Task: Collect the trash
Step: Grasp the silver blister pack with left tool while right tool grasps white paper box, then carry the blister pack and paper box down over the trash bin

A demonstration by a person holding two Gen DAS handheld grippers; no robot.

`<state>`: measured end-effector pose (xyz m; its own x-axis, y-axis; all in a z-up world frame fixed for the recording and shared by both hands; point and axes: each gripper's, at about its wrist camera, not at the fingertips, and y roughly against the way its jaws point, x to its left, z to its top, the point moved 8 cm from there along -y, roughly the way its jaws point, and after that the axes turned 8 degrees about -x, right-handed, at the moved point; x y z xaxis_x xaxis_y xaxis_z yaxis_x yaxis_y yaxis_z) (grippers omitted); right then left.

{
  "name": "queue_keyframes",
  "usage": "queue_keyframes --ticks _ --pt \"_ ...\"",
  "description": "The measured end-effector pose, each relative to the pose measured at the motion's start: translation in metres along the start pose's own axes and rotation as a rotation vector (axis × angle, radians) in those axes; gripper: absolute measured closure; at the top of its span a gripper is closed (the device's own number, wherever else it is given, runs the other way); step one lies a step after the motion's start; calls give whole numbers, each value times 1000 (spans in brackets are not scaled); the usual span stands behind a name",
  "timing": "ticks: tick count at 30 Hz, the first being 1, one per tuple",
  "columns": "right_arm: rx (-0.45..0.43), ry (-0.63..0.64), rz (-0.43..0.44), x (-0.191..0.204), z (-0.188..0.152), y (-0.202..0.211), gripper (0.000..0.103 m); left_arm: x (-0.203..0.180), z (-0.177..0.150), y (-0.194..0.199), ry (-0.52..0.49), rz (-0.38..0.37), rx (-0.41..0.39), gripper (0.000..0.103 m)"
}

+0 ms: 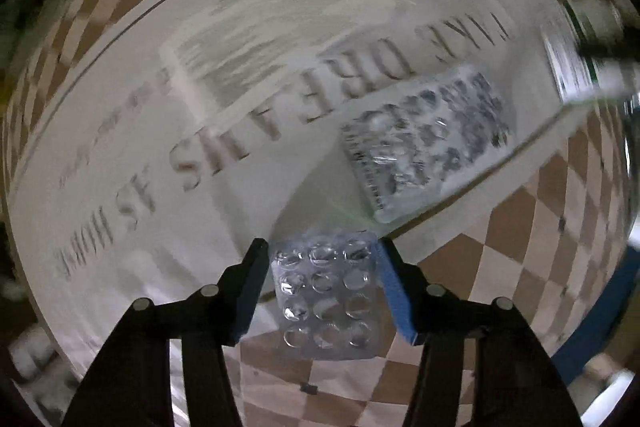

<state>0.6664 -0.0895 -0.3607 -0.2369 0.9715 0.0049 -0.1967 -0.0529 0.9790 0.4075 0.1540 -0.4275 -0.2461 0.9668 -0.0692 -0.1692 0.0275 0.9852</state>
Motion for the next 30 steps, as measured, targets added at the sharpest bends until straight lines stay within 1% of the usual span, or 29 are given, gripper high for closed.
queue_keyframes --ticks 2,4,5,6,8,10,13,15,16,17,20,21,22,23,24,25,28,30 --pt "14 5 25 4 -8 4 16 12 -7 3 100 -26 2 52" --pt "35 47 42 13 -22 7 16 22 -17 4 184 -50 3 52" --pt "51 72 57 20 -33 9 16 24 -21 6 205 -68 -3 52" --pt "64 91 71 26 -42 11 16 27 -27 6 221 -79 7 52" --pt "84 128 85 37 -57 13 16 31 -39 -1 226 -97 43 50" --pt "94 152 72 45 -67 10 16 29 -41 -2 208 -99 36 48" --pt "104 147 49 50 -71 1 14 23 -40 -7 197 -97 50 40" --pt "100 137 38 51 -72 -3 13 16 -38 -11 189 -78 62 32" --pt "93 134 28 51 -72 -4 13 8 -27 -13 183 -65 67 30" --pt "88 134 21 52 -71 -5 13 1 -26 -16 169 -40 71 28" --pt "70 129 3 54 -68 -9 14 -27 -18 -18 160 48 67 29" --pt "62 134 -4 54 -68 -10 14 -30 -17 -18 172 57 53 34" --pt "57 138 -9 55 -68 -10 14 -42 -20 -17 183 50 49 37" --pt "50 142 -13 55 -69 -11 15 -54 -24 -16 184 52 41 45" --pt "44 143 -13 57 -66 -12 16 -58 -23 -14 181 54 26 50" --pt "39 144 -14 56 -67 -11 17 -63 -24 -13 174 55 28 50" --pt "33 147 -14 72 -81 -9 18 -74 -25 -11 167 53 22 50" --pt "24 145 3 76 -86 -6 18 -79 -24 -7 168 53 6 50"
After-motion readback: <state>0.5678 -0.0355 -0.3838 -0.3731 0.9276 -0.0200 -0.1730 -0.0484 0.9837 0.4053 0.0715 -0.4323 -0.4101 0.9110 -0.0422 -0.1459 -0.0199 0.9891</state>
